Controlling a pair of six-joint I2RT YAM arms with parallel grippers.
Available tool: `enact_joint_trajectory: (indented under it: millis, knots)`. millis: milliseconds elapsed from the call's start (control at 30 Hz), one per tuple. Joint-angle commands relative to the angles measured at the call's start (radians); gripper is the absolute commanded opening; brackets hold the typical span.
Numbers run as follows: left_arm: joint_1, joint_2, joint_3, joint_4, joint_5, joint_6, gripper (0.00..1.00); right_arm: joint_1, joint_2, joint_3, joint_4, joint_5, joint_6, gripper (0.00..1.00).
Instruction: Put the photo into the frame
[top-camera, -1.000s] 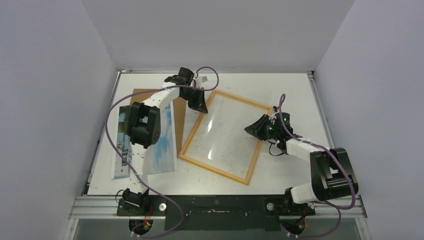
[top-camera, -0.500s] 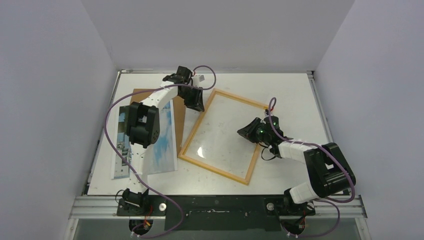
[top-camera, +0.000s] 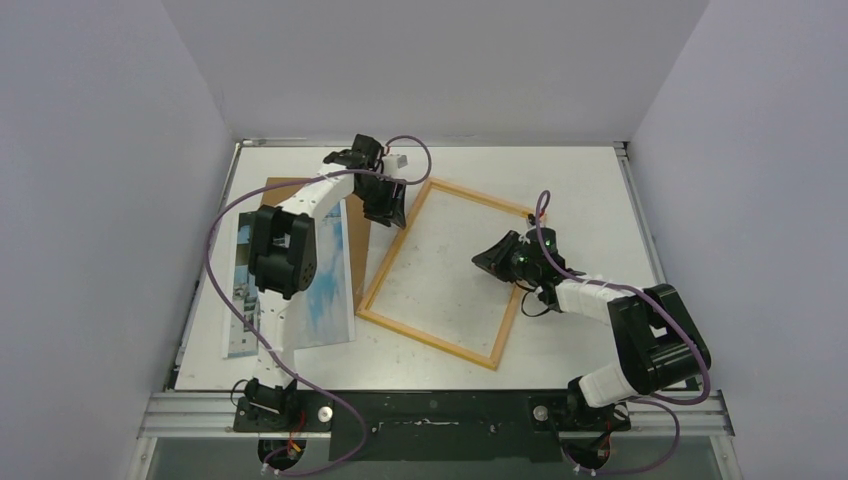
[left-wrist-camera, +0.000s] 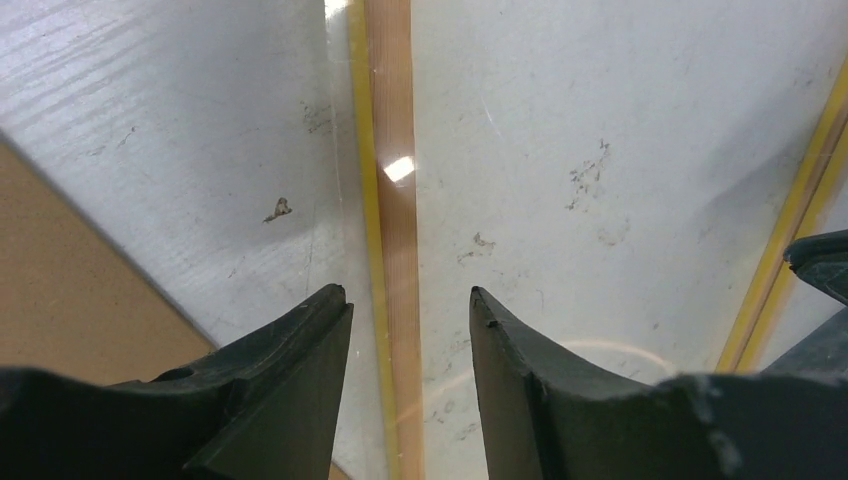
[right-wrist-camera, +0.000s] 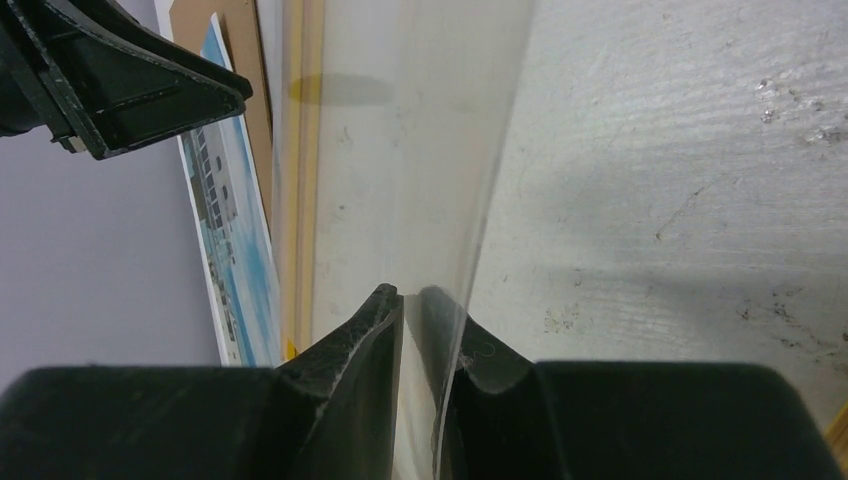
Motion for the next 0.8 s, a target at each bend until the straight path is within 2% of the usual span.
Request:
enact_joint_trajectory:
  millis: [0,300,767]
  knots:
    - [0.009,-0.104,-0.013,-0.004,-0.029,0.035,0.46,-0.006,-0.002,0.021,-0.001,-0.013,-0.01,0.15]
    - [0.009,-0.121,-0.05,0.024,-0.07,0.058,0.49,-0.024,-0.012,-0.004,-0.01,-0.036,-0.011,0.15]
    - [0.0,-0.106,-0.124,0.099,-0.09,0.067,0.43,-0.069,-0.042,-0.031,-0.043,-0.076,-0.033,0.15]
